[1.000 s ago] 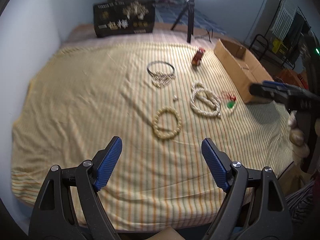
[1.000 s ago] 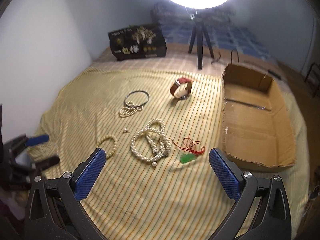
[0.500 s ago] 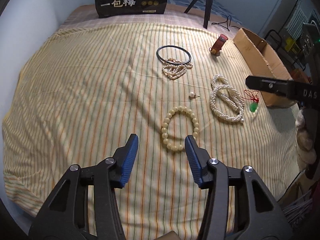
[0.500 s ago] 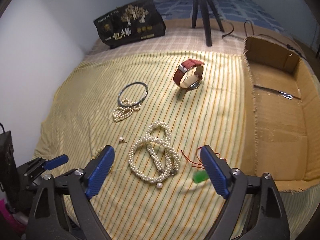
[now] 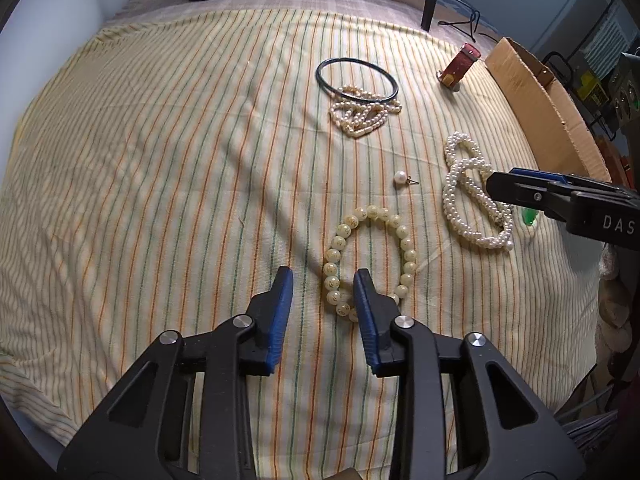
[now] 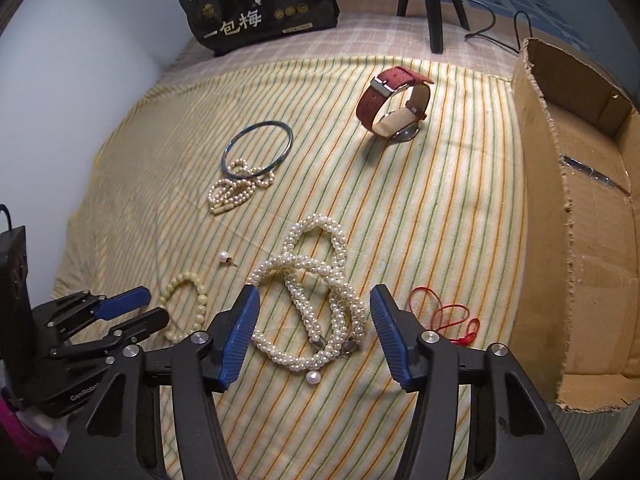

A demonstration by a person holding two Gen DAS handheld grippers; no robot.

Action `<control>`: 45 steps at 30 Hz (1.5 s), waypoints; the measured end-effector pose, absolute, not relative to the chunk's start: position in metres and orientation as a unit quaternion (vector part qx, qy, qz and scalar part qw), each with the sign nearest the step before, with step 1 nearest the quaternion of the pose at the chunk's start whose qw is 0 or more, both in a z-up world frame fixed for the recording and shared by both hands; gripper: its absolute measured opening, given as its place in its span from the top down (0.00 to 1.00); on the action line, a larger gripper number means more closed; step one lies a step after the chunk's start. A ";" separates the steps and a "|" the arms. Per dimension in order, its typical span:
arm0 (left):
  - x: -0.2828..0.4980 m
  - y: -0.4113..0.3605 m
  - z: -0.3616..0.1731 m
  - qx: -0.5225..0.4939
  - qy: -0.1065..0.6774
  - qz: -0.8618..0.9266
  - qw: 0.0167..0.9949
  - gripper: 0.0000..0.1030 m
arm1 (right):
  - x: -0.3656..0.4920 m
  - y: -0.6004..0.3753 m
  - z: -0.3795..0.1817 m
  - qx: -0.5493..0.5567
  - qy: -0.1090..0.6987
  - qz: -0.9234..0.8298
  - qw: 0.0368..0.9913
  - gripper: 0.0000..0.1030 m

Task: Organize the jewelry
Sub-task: 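Move the left tool to the cream bead bracelet while the right tool approaches the pearl necklace, then close the left tool on the bead bracelet while the right tool closes on the pearl necklace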

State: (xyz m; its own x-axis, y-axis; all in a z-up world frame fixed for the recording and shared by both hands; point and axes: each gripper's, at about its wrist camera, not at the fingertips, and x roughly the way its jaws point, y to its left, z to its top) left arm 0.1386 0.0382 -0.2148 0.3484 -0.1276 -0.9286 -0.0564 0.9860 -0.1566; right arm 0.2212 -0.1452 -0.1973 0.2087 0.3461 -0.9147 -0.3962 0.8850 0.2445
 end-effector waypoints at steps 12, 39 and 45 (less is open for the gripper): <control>0.146 0.036 -0.221 -0.078 0.572 -0.023 0.816 0.70 | 0.226 -0.141 -0.205 -0.030 0.596 0.229 0.769 0.51; 0.155 0.035 -0.221 -0.061 0.553 -0.004 0.831 0.95 | 0.225 -0.118 -0.217 -0.055 0.576 0.230 0.783 0.93; 0.149 0.040 -0.209 -0.071 0.542 0.000 0.838 0.95 | 0.229 -0.126 -0.202 0.002 0.573 0.245 0.782 0.93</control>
State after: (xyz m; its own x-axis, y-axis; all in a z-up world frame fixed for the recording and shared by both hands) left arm 0.1488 0.0395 -0.2094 0.4133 -0.0774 -0.9073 -0.0761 0.9900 -0.1191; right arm 0.2294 -0.1265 -0.2021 0.2228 0.3855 -0.8954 -0.3820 0.8796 0.2836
